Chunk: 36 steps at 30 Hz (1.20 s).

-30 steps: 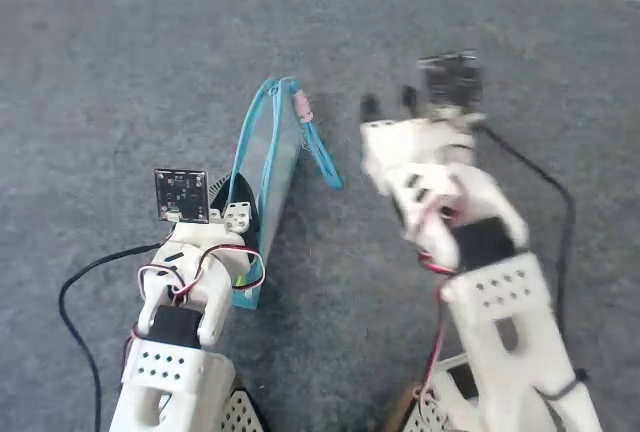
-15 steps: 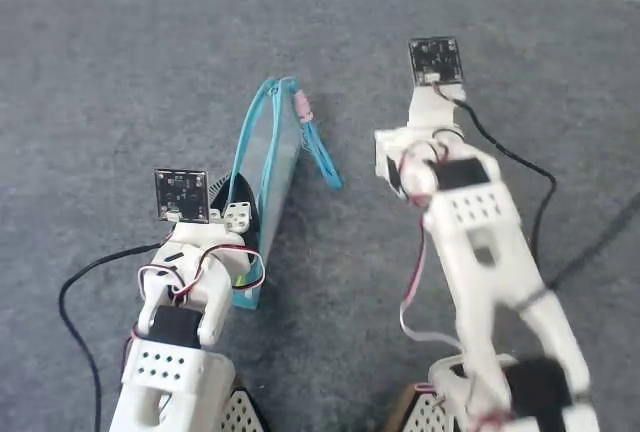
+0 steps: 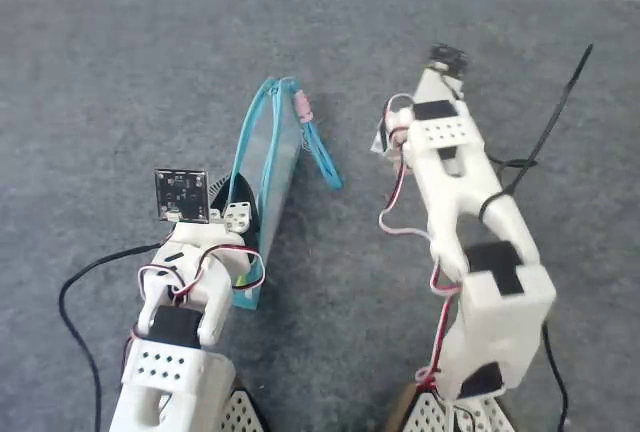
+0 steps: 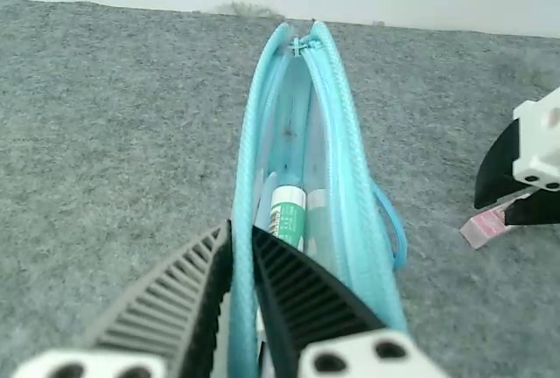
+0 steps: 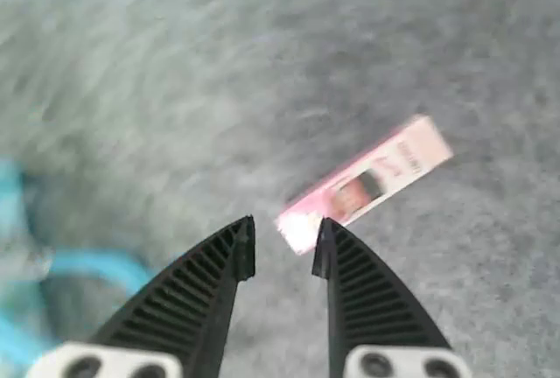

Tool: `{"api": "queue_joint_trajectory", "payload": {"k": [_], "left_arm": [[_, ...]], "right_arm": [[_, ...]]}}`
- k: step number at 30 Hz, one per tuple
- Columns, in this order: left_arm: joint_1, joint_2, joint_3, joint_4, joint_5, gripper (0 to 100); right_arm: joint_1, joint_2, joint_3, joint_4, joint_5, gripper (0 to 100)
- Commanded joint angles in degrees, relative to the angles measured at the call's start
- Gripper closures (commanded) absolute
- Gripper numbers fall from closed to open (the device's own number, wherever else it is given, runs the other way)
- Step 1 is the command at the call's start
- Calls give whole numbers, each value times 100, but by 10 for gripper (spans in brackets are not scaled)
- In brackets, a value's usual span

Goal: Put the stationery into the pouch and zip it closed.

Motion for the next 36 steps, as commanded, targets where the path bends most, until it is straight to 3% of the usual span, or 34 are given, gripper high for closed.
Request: {"api": "queue_joint_trajectory", "payload": {"k": [1,9,19,26,36], "left_arm": [[70,18,119,-26,-70,988],[70,18,119,-35,-70,988],[70,18,119,-26,-70,988],[70,18,119,-18,-70,988],[62,18,119,-18,-70,988]], "right_arm": [[312,268,-835,356,-668,878],[418,1147,-1846,919,-853,878],[418,1464,-1943,1420,-730,873],[382,1490,-1943,1631,-369,758],[426,1455,-1934,1789,-316,954]]}}
